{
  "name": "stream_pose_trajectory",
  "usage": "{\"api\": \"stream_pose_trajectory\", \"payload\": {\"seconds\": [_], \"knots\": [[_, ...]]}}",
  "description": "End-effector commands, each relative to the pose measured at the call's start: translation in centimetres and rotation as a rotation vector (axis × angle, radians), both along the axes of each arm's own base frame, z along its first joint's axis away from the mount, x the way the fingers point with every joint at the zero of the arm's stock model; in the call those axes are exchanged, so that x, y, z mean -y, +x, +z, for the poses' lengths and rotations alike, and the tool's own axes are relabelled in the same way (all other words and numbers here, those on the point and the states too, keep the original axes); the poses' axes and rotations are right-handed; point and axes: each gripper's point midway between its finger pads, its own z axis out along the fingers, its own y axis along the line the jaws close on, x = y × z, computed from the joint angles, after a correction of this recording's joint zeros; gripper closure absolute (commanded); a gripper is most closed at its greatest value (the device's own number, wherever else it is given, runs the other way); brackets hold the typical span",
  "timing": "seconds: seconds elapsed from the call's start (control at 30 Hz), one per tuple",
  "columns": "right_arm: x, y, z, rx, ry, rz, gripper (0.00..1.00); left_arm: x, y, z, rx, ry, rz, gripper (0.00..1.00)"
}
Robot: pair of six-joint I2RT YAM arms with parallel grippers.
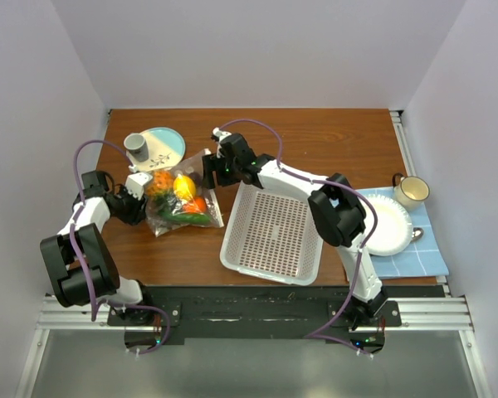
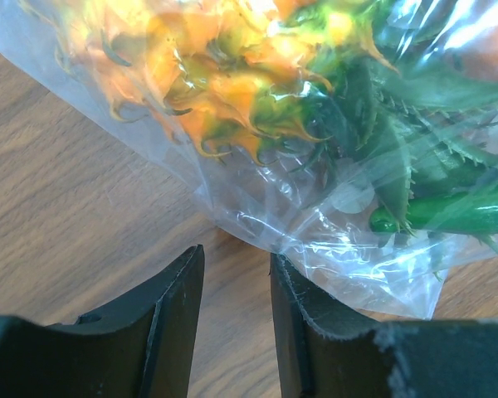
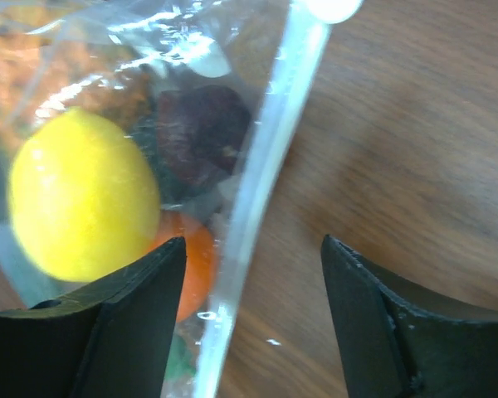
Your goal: Open the zip-top bag and remove the fake food
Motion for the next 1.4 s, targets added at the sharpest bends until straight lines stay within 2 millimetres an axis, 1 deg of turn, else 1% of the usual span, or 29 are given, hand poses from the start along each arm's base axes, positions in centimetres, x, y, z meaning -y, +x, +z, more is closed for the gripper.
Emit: {"api": "stream_pose_trajectory", "payload": {"seconds": [0.0, 0.03, 0.07, 0.13, 0.23, 0.27, 0.37, 0.47, 0.5, 0.53, 0.57, 0.6, 0.63, 0.67, 0.7, 0.73, 0.77, 0.8, 0.87, 0.9, 0.93, 0.97, 1.0, 1.07, 1.1, 1.2, 1.27, 1.3, 1.37], "knots": [[-2.4, -0.2, 3.9, -0.008, 0.193, 0.045, 0.37, 0.0, 0.9, 1.6, 0.05, 0.013, -0.015, 0.57], [-2.7, -0.8, 3.6, -0.041, 0.231, 0.059, 0.39, 0.0, 0.9, 1.6, 0.048, 0.014, -0.014, 0.57], [-3.8, -0.9, 5.3, -0.075, 0.353, 0.092, 0.43, 0.0, 0.9, 1.6, 0.048, 0.016, -0.015, 0.57], [-4.1, -0.7, 6.1, -0.099, 0.457, 0.11, 0.49, -0.1, 0.9, 1.6, 0.052, 0.021, -0.012, 0.57], [-4.0, -1.1, 7.4, -0.149, 0.544, 0.115, 0.68, -0.1, 0.9, 1.6, 0.055, 0.022, -0.013, 0.58], [-3.8, -1.0, 7.9, -0.145, 0.55, 0.108, 0.8, 0.0, 0.8, 1.5, 0.052, 0.021, -0.013, 0.58], [-3.3, -1.2, 9.4, -0.103, 0.55, 0.108, 1.0, 0.1, 1.0, 1.7, 0.058, 0.017, -0.012, 0.58], [-3.1, -1.2, 10.8, -0.065, 0.549, 0.119, 1.0, 0.2, 1.8, 3.5, 0.085, 0.001, -0.015, 0.57], [-3.0, -1.2, 11.4, -0.051, 0.553, 0.122, 1.0, -0.1, 3.2, 5.7, 0.137, 0.005, -0.014, 0.45], [-3.0, -1.3, 12.1, -0.027, 0.55, 0.135, 1.0, -0.1, 3.4, 6.8, 0.136, -0.013, -0.015, 0.34], [-3.0, -1.4, 12.6, -0.012, 0.547, 0.146, 1.0, -0.1, 5.2, 10.6, 0.218, -0.03, -0.037, 0.11], [-3.2, -1.3, 13.6, 0.014, 0.547, 0.157, 1.0, -0.2, 5.8, 12.2, 0.239, -0.051, -0.041, 0.0], [-3.3, -1.7, 13.7, 0.03, 0.517, 0.179, 1.0, 0.2, 6.0, 13.8, 0.246, -0.089, -0.044, 0.0], [-3.4, -1.8, 14.1, 0.047, 0.506, 0.192, 1.0, 0.5, 7.4, 18.0, 0.335, -0.118, -0.082, 0.0], [-3.7, -1.9, 15.2, 0.076, 0.505, 0.209, 1.0, 0.9, 7.6, 18.7, 0.321, -0.166, -0.092, 0.0], [-3.8, -2.3, 15.0, 0.09, 0.473, 0.231, 1.0, 1.4, 7.9, 19.9, 0.333, -0.201, -0.115, 0.0], [-4.0, -2.7, 15.6, 0.11, 0.467, 0.248, 1.0, 2.5, 8.5, 22.8, 0.394, -0.256, -0.179, 0.0], [-4.2, -3.0, 16.2, 0.131, 0.46, 0.261, 1.0, 3.1, 8.7, 22.4, 0.366, -0.318, -0.201, 0.0], [-4.7, -4.4, 16.6, 0.182, 0.417, 0.308, 1.0, 4.7, 8.9, 23.8, 0.402, -0.428, -0.29, 0.0], [-5.5, -6.1, 16.5, 0.186, 0.388, 0.345, 1.0, 5.1, 9.3, 22.9, 0.383, -0.479, -0.309, 0.0], [-5.5, -6.1, 16.2, 0.249, 0.327, 0.348, 1.0, 5.8, 9.2, 23.1, 0.399, -0.538, -0.359, 0.0], [-5.6, -6.8, 16.6, 0.284, 0.297, 0.359, 1.0, 5.9, 9.8, 21.9, 0.378, -0.586, -0.373, 0.0], [-6.0, -8.1, 16.2, 0.292, 0.26, 0.383, 1.0, 6.3, 9.4, 21.3, 0.334, -0.647, -0.372, 0.0], [-5.5, -8.3, 16.1, 0.354, 0.198, 0.377, 1.0, 6.3, 10.4, 20.1, 0.354, -0.681, -0.437, 0.0], [-5.4, -8.7, 16.0, 0.371, 0.182, 0.385, 1.0, 6.9, 9.1, 19.5, 0.268, -0.748, -0.414, 0.0], [-5.1, -9.4, 15.6, 0.373, 0.16, 0.4, 1.0, 6.3, 10.6, 18.3, 0.28, -0.776, -0.415, 0.02], [-5.3, -9.7, 15.7, 0.367, 0.161, 0.423, 1.0, 6.5, 11.0, 18.7, 0.324, -0.794, -0.437, 0.02], [-5.4, -10.0, 15.1, 0.354, 0.143, 0.438, 1.0, 6.6, 11.1, 19.2, 0.344, -0.809, -0.445, 0.02], [-5.4, -9.9, 15.6, 0.361, 0.138, 0.443, 1.0, 6.8, 11.5, 20.8, 0.386, -0.861, -0.451, 0.02]]}}
